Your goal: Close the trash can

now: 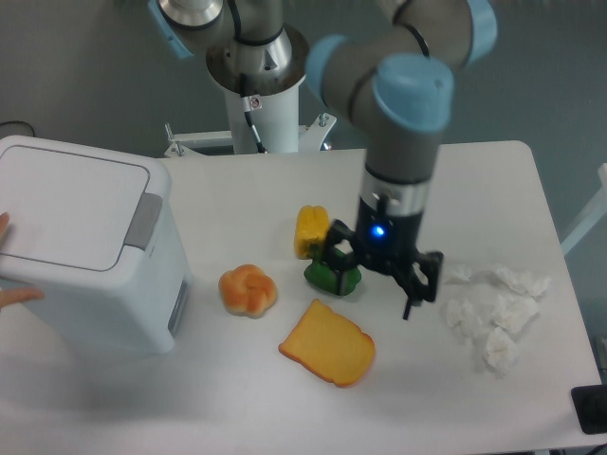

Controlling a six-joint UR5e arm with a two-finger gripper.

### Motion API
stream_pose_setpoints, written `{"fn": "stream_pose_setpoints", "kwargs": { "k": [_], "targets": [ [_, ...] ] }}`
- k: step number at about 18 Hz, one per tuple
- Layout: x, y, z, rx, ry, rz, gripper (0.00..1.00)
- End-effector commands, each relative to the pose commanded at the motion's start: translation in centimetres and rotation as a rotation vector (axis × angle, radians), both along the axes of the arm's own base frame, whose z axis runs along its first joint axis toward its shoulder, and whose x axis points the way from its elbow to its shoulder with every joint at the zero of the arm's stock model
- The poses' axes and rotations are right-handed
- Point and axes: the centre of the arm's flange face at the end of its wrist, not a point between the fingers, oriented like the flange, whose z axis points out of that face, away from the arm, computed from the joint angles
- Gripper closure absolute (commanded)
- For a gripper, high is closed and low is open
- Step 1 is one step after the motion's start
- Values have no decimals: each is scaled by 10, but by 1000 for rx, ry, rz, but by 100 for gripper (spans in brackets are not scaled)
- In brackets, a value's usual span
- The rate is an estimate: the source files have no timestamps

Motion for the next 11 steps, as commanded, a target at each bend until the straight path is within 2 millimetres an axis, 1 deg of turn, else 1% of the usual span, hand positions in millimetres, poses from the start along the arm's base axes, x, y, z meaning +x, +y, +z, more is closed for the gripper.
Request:
{"fn": "stream_pose_setpoints", "kwargs": {
  "k": [2, 5, 7, 8, 9, 11],
  "targets": [
    [-9, -5, -19, -88, 35, -42, 0],
    [-30, -9, -44, -245, 102, -144, 0],
    [-41, -11, -47, -258, 106, -153, 0],
    [-51, -20, -49, -256, 93, -138, 0],
    [-54, -23, -48, -264, 74, -139, 0],
    [-61, -20, -43, -284, 40, -148, 0]
  ]
}}
